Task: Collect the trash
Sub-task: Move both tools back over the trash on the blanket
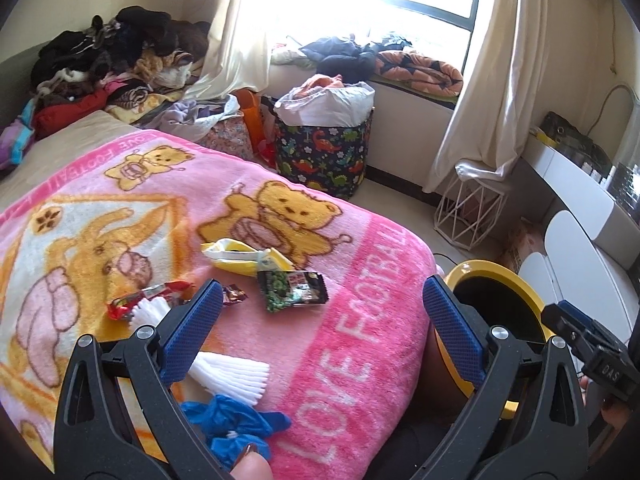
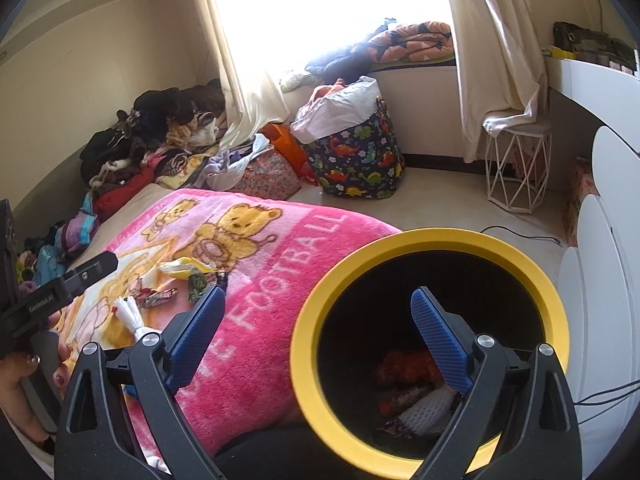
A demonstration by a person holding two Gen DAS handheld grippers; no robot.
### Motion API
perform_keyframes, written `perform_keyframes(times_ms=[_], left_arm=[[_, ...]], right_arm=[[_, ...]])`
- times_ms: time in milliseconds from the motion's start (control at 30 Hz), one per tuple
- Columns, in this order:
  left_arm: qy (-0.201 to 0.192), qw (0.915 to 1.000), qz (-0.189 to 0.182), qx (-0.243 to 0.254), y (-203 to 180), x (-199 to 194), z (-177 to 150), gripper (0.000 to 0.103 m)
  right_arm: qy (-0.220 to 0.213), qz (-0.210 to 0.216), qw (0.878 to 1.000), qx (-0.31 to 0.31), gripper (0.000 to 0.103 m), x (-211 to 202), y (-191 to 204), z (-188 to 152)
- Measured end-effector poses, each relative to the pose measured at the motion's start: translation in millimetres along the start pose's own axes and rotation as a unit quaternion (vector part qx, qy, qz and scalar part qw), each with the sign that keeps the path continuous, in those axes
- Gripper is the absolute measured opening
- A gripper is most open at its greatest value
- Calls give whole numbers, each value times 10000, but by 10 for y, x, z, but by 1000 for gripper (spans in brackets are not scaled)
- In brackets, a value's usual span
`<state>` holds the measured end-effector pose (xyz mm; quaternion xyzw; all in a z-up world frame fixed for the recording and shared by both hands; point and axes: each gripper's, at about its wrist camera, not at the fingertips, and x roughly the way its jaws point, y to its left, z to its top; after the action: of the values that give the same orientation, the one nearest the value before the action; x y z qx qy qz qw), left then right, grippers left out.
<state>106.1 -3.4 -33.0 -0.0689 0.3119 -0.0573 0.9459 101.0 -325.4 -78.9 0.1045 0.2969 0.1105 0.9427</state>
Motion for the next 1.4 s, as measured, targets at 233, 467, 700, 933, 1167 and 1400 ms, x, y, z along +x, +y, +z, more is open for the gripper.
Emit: perform_keyframes(times_ms=[233,467,700,933,1167,1400], left_arm=[[-49,9997,132,-210,234,-47,25,92],[-79,9981,294,-529,530,-86,49,92],[-150,9958,462,-778,783,-148,65,92],[-196,9918,686,-1062,1070,-193,52,92],[-190,9879,868,-1270,1288,-219,8,92],[35,9835,959,-1531,1475,-130,-93,92]], right_arm=[[36,168,9995,-255,91,29,237,-36],[135,409,9974,-572,91,86,558,-105],[258,669,9934,-892,91,147,867,-165],[417,927,9875,-1203,91,185,1163,-283],[642,1203,9797,-1467,91,285,1450,-419],[1005,1488,9685,-1724,91,449,1746,-614]])
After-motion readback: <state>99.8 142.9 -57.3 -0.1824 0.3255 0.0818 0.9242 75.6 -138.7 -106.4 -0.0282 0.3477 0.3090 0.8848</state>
